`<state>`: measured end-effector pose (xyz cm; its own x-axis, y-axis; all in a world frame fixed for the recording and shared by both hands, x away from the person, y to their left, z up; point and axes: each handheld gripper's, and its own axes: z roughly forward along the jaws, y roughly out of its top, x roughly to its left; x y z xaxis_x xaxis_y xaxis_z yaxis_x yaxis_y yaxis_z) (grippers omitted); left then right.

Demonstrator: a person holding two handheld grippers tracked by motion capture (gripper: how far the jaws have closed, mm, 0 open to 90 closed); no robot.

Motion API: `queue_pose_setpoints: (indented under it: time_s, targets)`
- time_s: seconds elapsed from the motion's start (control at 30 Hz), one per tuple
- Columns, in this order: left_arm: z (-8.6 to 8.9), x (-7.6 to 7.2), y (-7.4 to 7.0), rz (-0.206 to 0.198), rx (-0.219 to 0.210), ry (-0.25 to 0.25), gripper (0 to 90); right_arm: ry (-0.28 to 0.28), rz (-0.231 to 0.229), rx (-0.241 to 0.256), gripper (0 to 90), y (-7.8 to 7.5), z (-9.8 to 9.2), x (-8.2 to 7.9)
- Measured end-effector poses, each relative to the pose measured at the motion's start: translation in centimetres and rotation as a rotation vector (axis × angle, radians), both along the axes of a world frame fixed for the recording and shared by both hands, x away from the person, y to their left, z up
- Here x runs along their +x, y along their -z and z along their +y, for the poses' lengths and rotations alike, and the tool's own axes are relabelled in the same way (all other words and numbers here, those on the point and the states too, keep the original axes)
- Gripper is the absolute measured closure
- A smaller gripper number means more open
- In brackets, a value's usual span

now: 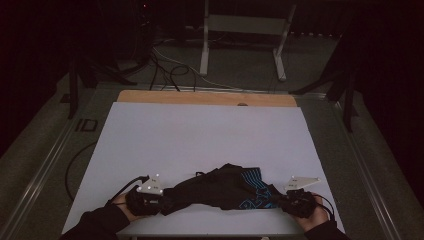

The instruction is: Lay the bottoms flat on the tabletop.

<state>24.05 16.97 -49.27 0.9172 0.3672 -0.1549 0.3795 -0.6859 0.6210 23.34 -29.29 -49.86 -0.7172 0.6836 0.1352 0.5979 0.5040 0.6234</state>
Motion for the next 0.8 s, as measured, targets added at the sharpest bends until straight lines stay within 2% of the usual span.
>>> queue_pose_setpoints:
  time_s: [0.03,0.13,0.2,0.23,0.3,0.33,0.4,0.43,0.47,0.53,0.63,0.7,0.73,0.8]
  targets:
    - [0.0,-0.1,0.0,0.0,0.009,0.003,79.2,-0.006,0.007,-0.006,88.9,0.1,0.0,0.0]
    - [0.3,-0.1,0.0,0.017,-0.005,0.003,75.3,-0.003,0.015,-0.001,88.1,0.1,-0.1,0.0]
    - [0.9,0.0,-0.7,0.002,-0.025,-0.031,71.4,0.0,-0.001,0.017,84.4,-0.3,-0.2,0.0]
    - [1.1,0.0,-1.0,-0.011,-0.033,-0.053,67.9,0.003,-0.018,0.018,78.6,-0.7,-0.3,0.0]
    - [1.6,0.2,-1.7,-0.03,-0.052,-0.098,62.0,0.03,-0.061,0.025,73.8,-1.6,-0.5,0.1]
    - [1.8,0.4,-1.9,-0.029,-0.065,-0.124,59.4,0.038,-0.083,0.038,67.6,-2.2,-0.7,0.4]
    - [2.2,0.8,-2.2,-0.017,-0.086,-0.182,56.6,0.076,-0.117,0.061,62.7,-3.4,-0.8,0.9]
    - [2.2,0.8,-2.2,-0.017,-0.086,-0.182,55.9,0.076,-0.139,0.06,58.6,-4.0,-0.7,1.3]
    - [2.4,1.3,-2.1,-0.009,-0.088,-0.238,53.5,0.089,-0.154,0.07,58.3,-4.6,-0.5,1.6]
    - [2.4,1.9,-1.8,0.03,-0.105,-0.299,53.4,0.096,-0.197,0.077,53.9,-5.5,0.0,2.4]
    - [2.2,2.6,-1.3,0.084,-0.115,-0.368,51.7,0.117,-0.221,0.086,49.6,-5.7,1.0,3.8]
    - [2.0,2.9,-1.0,0.119,-0.117,-0.408,51.3,0.114,-0.207,0.088,49.6,-5.1,1.7,4.7]
    - [2.0,2.9,-1.0,0.119,-0.117,-0.408,51.3,0.114,-0.207,0.088,49.6,-5.1,1.7,4.7]
    - [2.1,3.4,-0.4,0.183,-0.129,-0.453,51.2,0.096,-0.165,0.08,47.6,-3.5,2.7,5.8]
